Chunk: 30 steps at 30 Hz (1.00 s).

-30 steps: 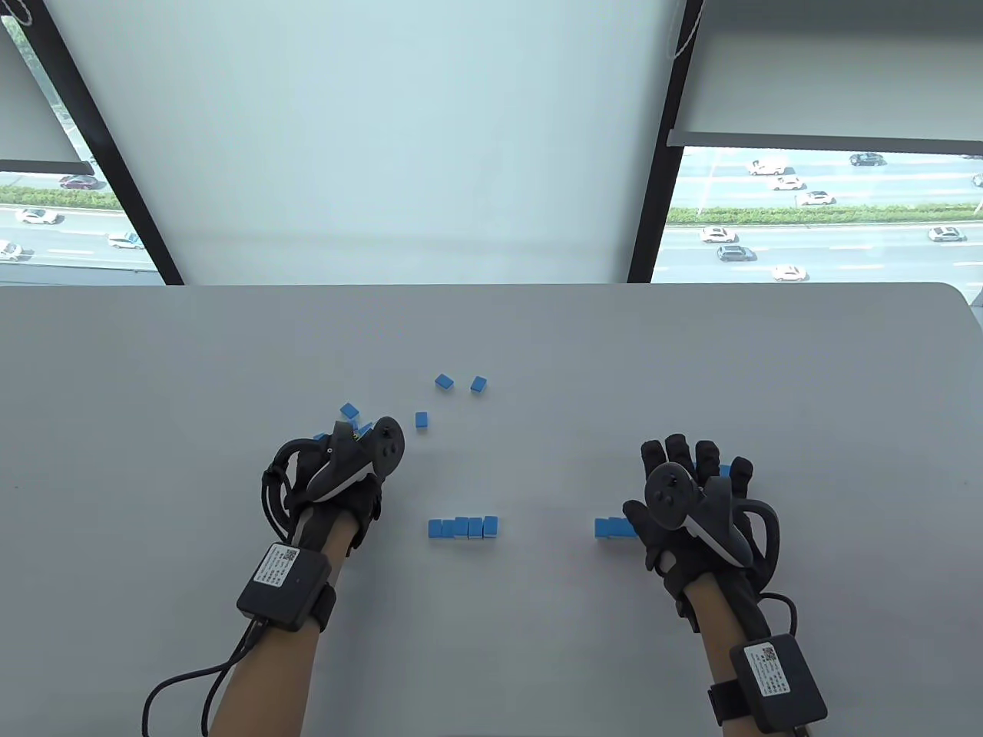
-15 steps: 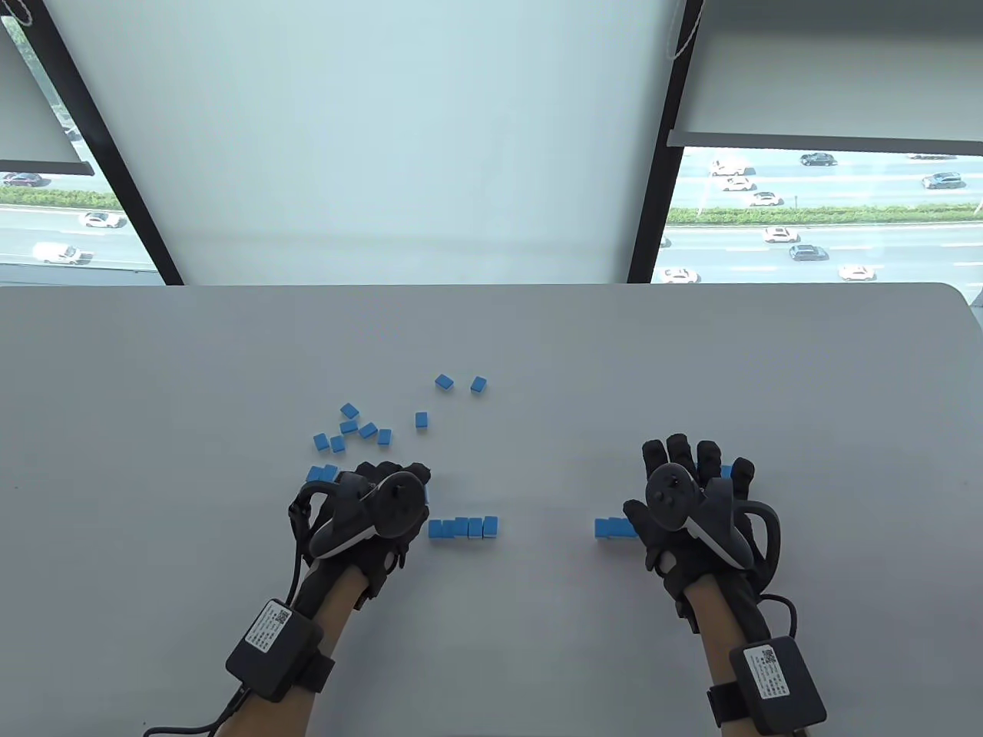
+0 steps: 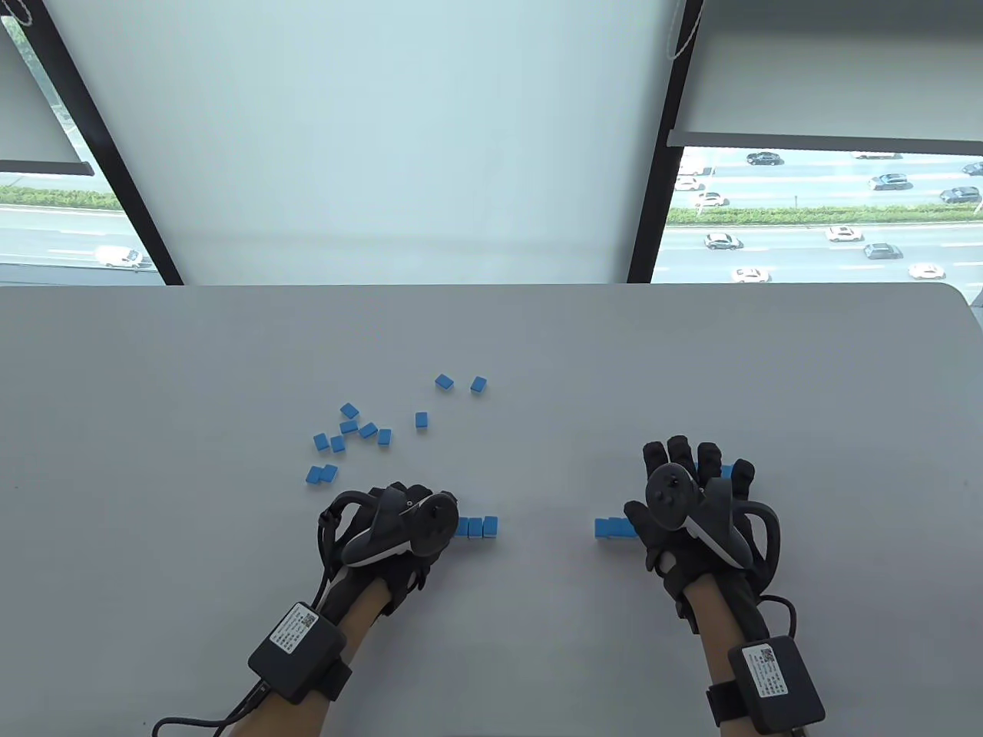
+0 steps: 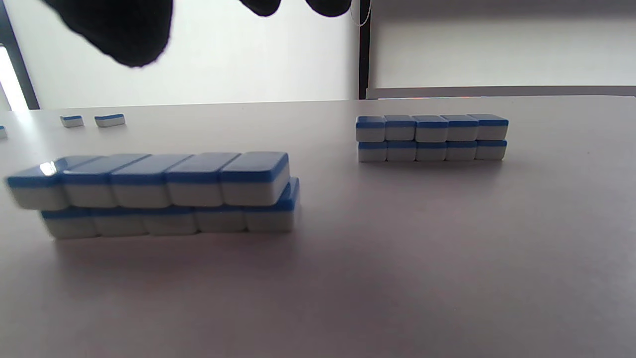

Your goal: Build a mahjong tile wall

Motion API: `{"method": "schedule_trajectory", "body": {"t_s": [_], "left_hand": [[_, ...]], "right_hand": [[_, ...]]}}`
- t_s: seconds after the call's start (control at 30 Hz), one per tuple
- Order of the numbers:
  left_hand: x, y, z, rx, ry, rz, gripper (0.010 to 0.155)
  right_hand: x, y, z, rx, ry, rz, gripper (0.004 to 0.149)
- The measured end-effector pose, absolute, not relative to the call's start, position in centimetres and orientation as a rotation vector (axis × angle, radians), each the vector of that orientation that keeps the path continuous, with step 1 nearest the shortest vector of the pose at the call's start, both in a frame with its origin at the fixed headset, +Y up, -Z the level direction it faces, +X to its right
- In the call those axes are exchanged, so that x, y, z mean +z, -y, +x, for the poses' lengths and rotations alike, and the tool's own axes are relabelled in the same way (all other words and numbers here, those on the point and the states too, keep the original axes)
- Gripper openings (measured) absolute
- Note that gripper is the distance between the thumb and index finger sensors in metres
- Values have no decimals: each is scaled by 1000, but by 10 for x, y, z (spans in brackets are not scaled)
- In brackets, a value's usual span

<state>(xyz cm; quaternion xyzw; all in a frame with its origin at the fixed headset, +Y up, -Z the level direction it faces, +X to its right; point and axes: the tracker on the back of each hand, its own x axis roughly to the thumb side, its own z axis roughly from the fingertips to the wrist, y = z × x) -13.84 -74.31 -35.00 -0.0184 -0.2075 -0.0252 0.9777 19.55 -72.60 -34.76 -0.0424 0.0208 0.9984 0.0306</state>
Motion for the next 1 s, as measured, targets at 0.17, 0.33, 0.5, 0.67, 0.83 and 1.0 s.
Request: {"method": "schedule_trajectory", "body": {"t_s": [0.17,0.33,0.5,0.67,0.83,1.0], "left_hand": [[-350,746,-135,-65,425,-45,59],[-350,744,-137,-72,420,-65,62],[-361,717,-152,-80,373,-1,64],[-392,695,-171,-142,276,29,65],[-435,710,-183,-214,161,-57,65],[-460,734,-187,-256,96,-141,66]], "right_hand": [[-348,726,195,3079,-68,-128,80],[-348,726,195,3081,-63,-126,80],[-348,725,195,3079,-58,-123,80],[-348,725,195,3077,-62,-122,80],[-348,725,196,3079,-66,-132,80],[-347,724,198,3073,-60,-141,80]]}}
